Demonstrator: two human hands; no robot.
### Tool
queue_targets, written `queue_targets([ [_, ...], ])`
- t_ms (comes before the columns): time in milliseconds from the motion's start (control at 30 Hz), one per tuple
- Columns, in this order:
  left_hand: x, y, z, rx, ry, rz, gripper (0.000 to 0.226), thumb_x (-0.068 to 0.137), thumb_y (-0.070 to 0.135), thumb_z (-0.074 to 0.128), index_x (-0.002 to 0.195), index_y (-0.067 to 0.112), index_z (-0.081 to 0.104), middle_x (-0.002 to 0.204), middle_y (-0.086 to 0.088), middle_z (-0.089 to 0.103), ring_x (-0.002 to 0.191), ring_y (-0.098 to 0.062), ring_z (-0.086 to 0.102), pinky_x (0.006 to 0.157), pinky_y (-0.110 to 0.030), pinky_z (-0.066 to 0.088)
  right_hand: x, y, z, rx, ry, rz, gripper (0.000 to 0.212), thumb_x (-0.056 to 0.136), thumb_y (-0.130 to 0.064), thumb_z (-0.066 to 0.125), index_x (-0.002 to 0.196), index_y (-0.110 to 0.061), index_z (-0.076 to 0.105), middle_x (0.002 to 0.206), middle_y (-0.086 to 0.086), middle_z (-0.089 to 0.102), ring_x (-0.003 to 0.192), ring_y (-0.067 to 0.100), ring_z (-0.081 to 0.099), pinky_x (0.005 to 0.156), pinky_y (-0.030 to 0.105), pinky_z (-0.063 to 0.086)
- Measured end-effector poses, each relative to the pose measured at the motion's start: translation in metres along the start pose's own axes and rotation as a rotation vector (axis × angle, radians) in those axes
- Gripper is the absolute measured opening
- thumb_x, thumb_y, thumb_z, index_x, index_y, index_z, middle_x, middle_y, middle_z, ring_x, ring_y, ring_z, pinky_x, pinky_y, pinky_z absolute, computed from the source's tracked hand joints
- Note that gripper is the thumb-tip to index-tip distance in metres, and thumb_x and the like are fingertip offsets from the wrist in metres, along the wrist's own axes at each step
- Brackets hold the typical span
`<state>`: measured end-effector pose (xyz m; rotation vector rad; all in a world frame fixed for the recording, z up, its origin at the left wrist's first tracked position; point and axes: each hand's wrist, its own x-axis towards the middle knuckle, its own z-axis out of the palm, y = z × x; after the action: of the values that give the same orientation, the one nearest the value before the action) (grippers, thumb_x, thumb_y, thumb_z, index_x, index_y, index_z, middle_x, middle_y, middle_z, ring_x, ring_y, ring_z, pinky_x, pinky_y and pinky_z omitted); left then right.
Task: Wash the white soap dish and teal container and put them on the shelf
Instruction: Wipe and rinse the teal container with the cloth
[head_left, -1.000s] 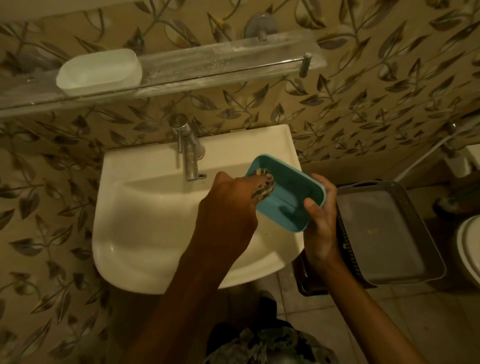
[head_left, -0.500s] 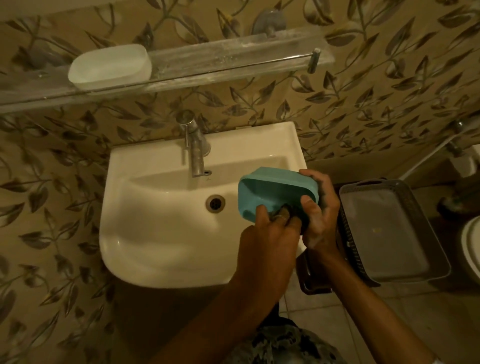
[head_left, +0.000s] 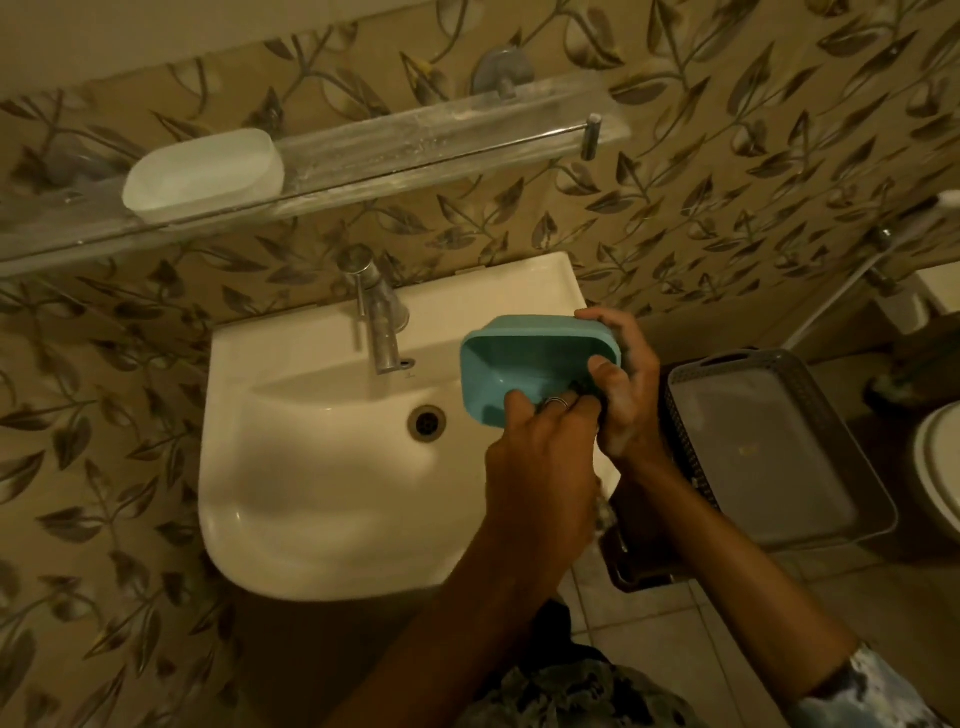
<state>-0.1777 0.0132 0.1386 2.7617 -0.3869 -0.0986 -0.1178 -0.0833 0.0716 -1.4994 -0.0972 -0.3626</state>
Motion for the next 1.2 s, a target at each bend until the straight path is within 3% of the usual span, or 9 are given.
queue_targets([
  [100, -0.002, -0.022, -0.006, 0.384, -0.012, 0.063, 0.036, 0.085, 0.026, 0.062, 0.12, 0.018, 0.061, 0.119, -0.004, 0.068, 0.115, -0.032, 0.058, 0.073, -0.034, 0.057, 0.002, -0.001, -0.005, -0.023, -0.063, -0.021, 0.051, 0.075, -0.039, 0.047, 0.113, -0.004, 0.053, 0.102, 0.004, 0.058, 0.094, 0.007, 0.057, 0.077, 0.019, 0.047],
  [233, -0.002, -0.034, 0.001, 0.503, -0.072, -0.108, 0.044, 0.095, 0.03, 0.049, 0.135, 0.014, 0.044, 0.136, -0.013, 0.053, 0.129, -0.035, 0.043, 0.087, -0.037, 0.052, 0.002, -0.002, -0.004, -0.041, -0.127, -0.049, 0.048, 0.075, -0.038, 0.048, 0.112, -0.007, 0.054, 0.104, 0.0, 0.058, 0.096, 0.008, 0.057, 0.078, 0.017, 0.047],
  [433, -0.007, 0.002, 0.011, 0.002, 0.018, -0.065, 0.03, 0.076, 0.009, 0.071, 0.105, 0.009, 0.065, 0.101, -0.009, 0.069, 0.099, -0.031, 0.06, 0.064, -0.035, 0.056, -0.001, 0.003, -0.001, 0.005, -0.115, -0.005, 0.044, 0.077, -0.036, 0.047, 0.109, -0.007, 0.056, 0.1, 0.006, 0.061, 0.094, 0.02, 0.058, 0.079, 0.032, 0.048],
  [567, -0.011, -0.006, 0.013, -0.011, 0.023, 0.073, 0.038, 0.078, 0.018, 0.07, 0.115, 0.019, 0.06, 0.113, 0.0, 0.065, 0.102, -0.026, 0.057, 0.065, -0.033, 0.056, -0.005, 0.01, -0.012, 0.009, -0.014, 0.033, 0.039, 0.08, -0.04, 0.047, 0.11, -0.017, 0.055, 0.098, -0.008, 0.061, 0.09, 0.013, 0.058, 0.074, 0.029, 0.049],
  [633, -0.013, -0.015, 0.01, 0.159, 0.01, 0.098, 0.044, 0.066, 0.019, 0.08, 0.108, 0.021, 0.067, 0.105, 0.001, 0.071, 0.095, -0.028, 0.064, 0.052, -0.028, 0.054, -0.012, 0.011, -0.012, 0.051, -0.022, 0.118, 0.042, 0.078, -0.041, 0.05, 0.113, -0.019, 0.054, 0.102, -0.008, 0.061, 0.092, 0.012, 0.06, 0.073, 0.027, 0.051],
  [767, -0.007, -0.039, 0.009, 0.26, 0.104, 0.096, 0.026, 0.065, 0.012, 0.079, 0.089, 0.018, 0.075, 0.089, 0.0, 0.075, 0.089, -0.029, 0.067, 0.053, -0.028, 0.054, -0.031, 0.011, -0.006, 0.518, -0.099, 0.485, 0.058, 0.071, -0.036, 0.067, 0.124, -0.022, 0.046, 0.117, 0.008, 0.057, 0.1, 0.019, 0.064, 0.067, 0.032, 0.056],
  [967, -0.016, -0.062, 0.008, 0.355, 0.117, 0.515, 0.024, 0.081, 0.009, 0.054, 0.096, 0.013, 0.072, 0.101, -0.006, 0.073, 0.085, -0.031, 0.064, 0.063, -0.034, 0.056, -0.024, 0.004, -0.022, 0.983, -0.289, 0.9, 0.109, 0.057, -0.078, 0.068, 0.14, -0.01, 0.046, 0.141, 0.024, 0.049, 0.129, 0.038, 0.049, 0.103, 0.05, 0.045],
  [1067, -0.012, -0.068, 0.002, 0.425, 0.05, 0.595, 0.02, 0.079, 0.01, 0.064, 0.097, 0.016, 0.072, 0.103, -0.002, 0.072, 0.088, -0.028, 0.063, 0.066, -0.033, 0.054, -0.016, 0.0, -0.023, 0.853, -0.412, 0.991, 0.087, 0.061, -0.071, 0.069, 0.124, -0.012, 0.064, 0.127, 0.02, 0.062, 0.117, 0.033, 0.06, 0.097, 0.046, 0.051],
  [1200, -0.004, -0.065, -0.008, 0.45, 0.025, 0.388, 0.03, 0.082, 0.014, 0.061, 0.11, 0.013, 0.069, 0.117, -0.008, 0.068, 0.097, -0.033, 0.063, 0.071, -0.036, 0.055, -0.007, -0.002, -0.015, 0.708, -0.394, 0.9, 0.069, 0.049, -0.057, 0.087, 0.104, -0.017, 0.075, 0.105, 0.012, 0.073, 0.095, 0.024, 0.071, 0.074, 0.035, 0.059],
])
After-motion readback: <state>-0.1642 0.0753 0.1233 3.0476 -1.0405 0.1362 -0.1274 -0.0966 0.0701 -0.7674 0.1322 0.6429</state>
